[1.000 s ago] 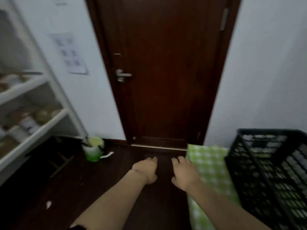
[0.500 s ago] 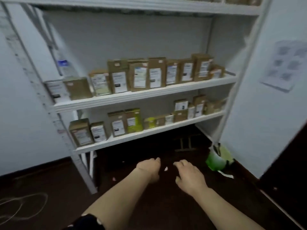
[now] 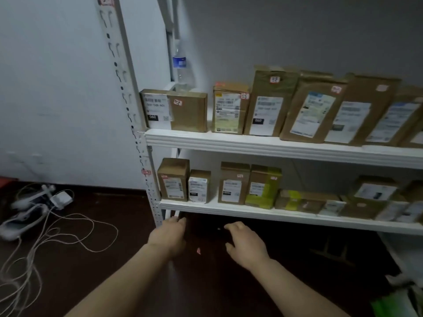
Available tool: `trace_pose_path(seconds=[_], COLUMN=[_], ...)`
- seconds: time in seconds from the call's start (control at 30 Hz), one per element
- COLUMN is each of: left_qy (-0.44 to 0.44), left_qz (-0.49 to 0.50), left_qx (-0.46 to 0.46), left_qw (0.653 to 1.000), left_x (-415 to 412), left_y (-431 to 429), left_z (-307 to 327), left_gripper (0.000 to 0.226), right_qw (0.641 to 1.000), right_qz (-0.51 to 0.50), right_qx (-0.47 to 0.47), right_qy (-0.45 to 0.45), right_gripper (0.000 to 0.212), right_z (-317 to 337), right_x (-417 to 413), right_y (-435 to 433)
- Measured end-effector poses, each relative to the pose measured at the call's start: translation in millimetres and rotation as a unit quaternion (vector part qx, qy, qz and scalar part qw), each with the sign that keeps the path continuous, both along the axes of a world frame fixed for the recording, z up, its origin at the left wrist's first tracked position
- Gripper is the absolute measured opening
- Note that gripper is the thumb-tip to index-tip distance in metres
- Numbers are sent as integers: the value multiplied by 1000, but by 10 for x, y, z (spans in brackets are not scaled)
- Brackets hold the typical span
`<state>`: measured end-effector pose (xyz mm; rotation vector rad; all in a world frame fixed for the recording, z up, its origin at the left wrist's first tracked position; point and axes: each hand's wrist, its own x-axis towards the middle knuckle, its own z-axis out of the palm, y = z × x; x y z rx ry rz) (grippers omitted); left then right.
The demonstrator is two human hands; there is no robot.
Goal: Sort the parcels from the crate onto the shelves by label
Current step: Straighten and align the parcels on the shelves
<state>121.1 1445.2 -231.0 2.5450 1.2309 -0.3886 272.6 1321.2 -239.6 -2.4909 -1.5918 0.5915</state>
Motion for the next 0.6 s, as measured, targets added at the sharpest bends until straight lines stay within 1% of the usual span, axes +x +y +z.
trace_pose_path(seconds=[0.1,0.2,0.33,0.4,0.5,0.57,0.6], left_qy=[-13,-40,-83,-92,-80,-76,-87], left_qz=[19,14,-12,-33,-77,-97,-101], left_qx=[48,90,152,167,172,198,217], left_qw=[999,995,985,981,979,972,967], left_x=[61,181,432,561,702,736,744], left_y=[548,1116,1921,2230,2536,2630,2660], left_z=[-101,-221,-466,-621,-877,-1040,-1120], left_gripper=[58,60,71,78,88,84,80], right_qw=[999,996,992,991,987,979,974], right_qz=[38,65,67,70,79,80,81], right_qx=[16,39,85,85,57,41,36], right_qy=[-16,-38,-59,-82,-129,-181,-209], right_gripper=[45,42,47,59,89,103,107], right_z=[-89,-237,-543,-726,-1011,-1193,-1277], right_x=[208,390,585,657,725,772,792], right_y=[677,1348,2212,2534,2840,2962,3000])
